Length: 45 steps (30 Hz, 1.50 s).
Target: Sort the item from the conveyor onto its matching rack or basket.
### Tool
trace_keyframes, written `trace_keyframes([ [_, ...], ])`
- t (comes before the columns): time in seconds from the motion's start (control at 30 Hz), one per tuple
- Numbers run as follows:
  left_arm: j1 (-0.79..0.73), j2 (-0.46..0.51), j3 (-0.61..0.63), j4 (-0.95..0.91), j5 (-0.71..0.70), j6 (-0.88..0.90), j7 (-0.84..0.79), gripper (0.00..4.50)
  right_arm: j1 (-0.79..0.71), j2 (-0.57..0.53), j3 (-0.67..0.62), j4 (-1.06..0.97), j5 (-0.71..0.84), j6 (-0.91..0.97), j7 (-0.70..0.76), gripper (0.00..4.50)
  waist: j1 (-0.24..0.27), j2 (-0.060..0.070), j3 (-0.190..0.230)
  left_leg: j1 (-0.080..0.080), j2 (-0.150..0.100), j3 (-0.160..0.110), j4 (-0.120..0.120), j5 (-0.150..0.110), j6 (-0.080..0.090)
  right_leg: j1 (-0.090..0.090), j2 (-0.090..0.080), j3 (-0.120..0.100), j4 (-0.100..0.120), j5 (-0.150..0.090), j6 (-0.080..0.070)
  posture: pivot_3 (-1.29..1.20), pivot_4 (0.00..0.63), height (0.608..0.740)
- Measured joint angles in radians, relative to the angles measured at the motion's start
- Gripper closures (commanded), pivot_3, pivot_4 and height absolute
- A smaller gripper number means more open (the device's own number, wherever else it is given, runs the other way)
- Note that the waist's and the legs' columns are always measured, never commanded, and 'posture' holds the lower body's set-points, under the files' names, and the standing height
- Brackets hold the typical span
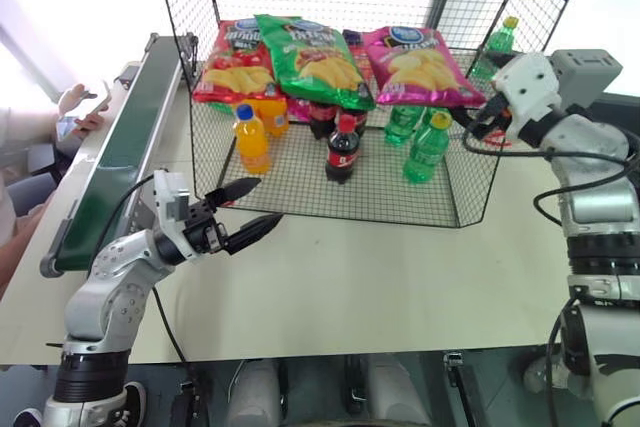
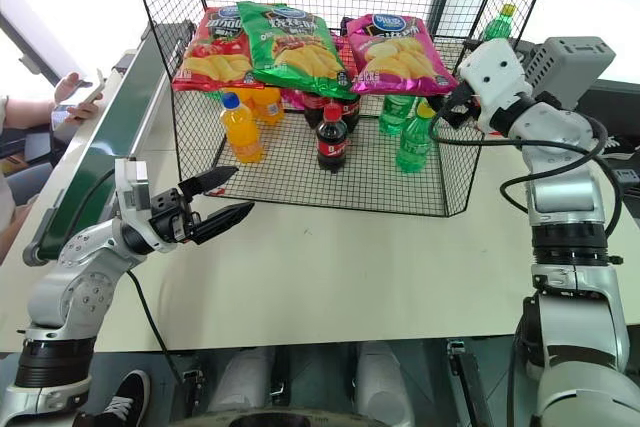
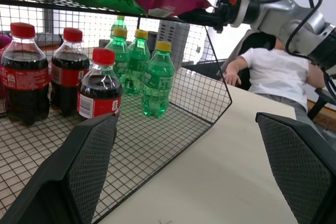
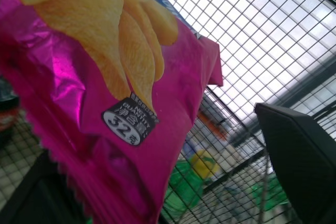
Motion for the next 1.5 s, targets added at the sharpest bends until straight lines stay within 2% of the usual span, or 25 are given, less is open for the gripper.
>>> trace_keyframes([
  [0.13, -0.002, -0.001, -0.004, 0.0, 0.002, -0.003, 0.0, 0.0, 0.026, -0.008, -0.012, -0.083, 0.092, 0.039, 0.092, 0.07, 0.001, 0.0, 0.0, 0.0, 0.0, 0.0, 0.0, 0.0, 0.0, 0.0, 0.0, 0.0, 0.0, 0.0, 0.0, 0.0, 0.15, 0.74],
  [0.33, 0.0, -0.001, -0.008, 0.0, 0.011, -0.005, 0.002, 0.0, 0.052, 0.004, -0.027, -0.118, 0.13, -0.015, 0.118, 0.07, 0.0, 0.0, 0.0, 0.0, 0.0, 0.0, 0.0, 0.0, 0.0, 0.0, 0.0, 0.0, 0.0, 0.0, 0.0, 0.0, 0.15, 0.74],
  [0.77, 0.001, -0.001, -0.008, 0.0, 0.027, -0.014, 0.008, 0.0, 0.078, 0.012, 0.066, -0.075, -0.013, -0.207, 0.105, 0.07, 0.0, 0.0, 0.0, 0.0, 0.0, 0.0, 0.0, 0.0, 0.0, 0.0, 0.0, 0.0, 0.0, 0.0, 0.0, 0.0, 0.15, 0.74],
  [0.87, 0.003, -0.001, -0.008, 0.0, 0.03, -0.015, 0.012, 0.0, 0.065, 0.017, 0.069, -0.025, -0.051, -0.251, 0.066, 0.96, 0.0, 0.0, 0.0, 0.0, 0.0, 0.0, 0.0, 0.0, 0.0, 0.0, 0.0, 0.0, 0.0, 0.0, 0.0, 0.0, 0.15, 0.74],
  [1.1, 0.006, 0.0, -0.008, 0.0, 0.043, -0.021, 0.014, 0.0, 0.005, 0.018, 0.068, 0.098, -0.098, -0.32, 0.004, 4.32, 0.0, 0.0, 0.0, 0.0, 0.0, 0.0, 0.0, 0.0, 0.0, 0.0, 0.0, 0.0, 0.0, 0.0, 0.0, 0.0, 0.15, 0.74],
  [1.13, 0.006, 0.0, -0.008, 0.0, 0.043, -0.021, 0.015, 0.0, -0.004, 0.018, 0.067, 0.117, -0.105, -0.327, -0.007, 4.45, 0.0, 0.0, 0.0, 0.0, 0.0, 0.0, 0.0, 0.0, 0.0, 0.0, 0.0, 0.0, 0.0, 0.0, 0.0, 0.0, 0.15, 0.74],
  [1.5, 0.009, 0.001, -0.01, -0.001, 0.043, -0.021, 0.024, 0.0, -0.081, 0.0, 0.102, 0.259, -0.236, -0.449, -0.109, 4.45, -0.001, 0.0, 0.0, 0.0, 0.0, 0.0, 0.0, 0.0, 0.0, 0.0, 0.0, 0.0, 0.0, 0.0, 0.0, 0.0, 0.15, 0.74],
])
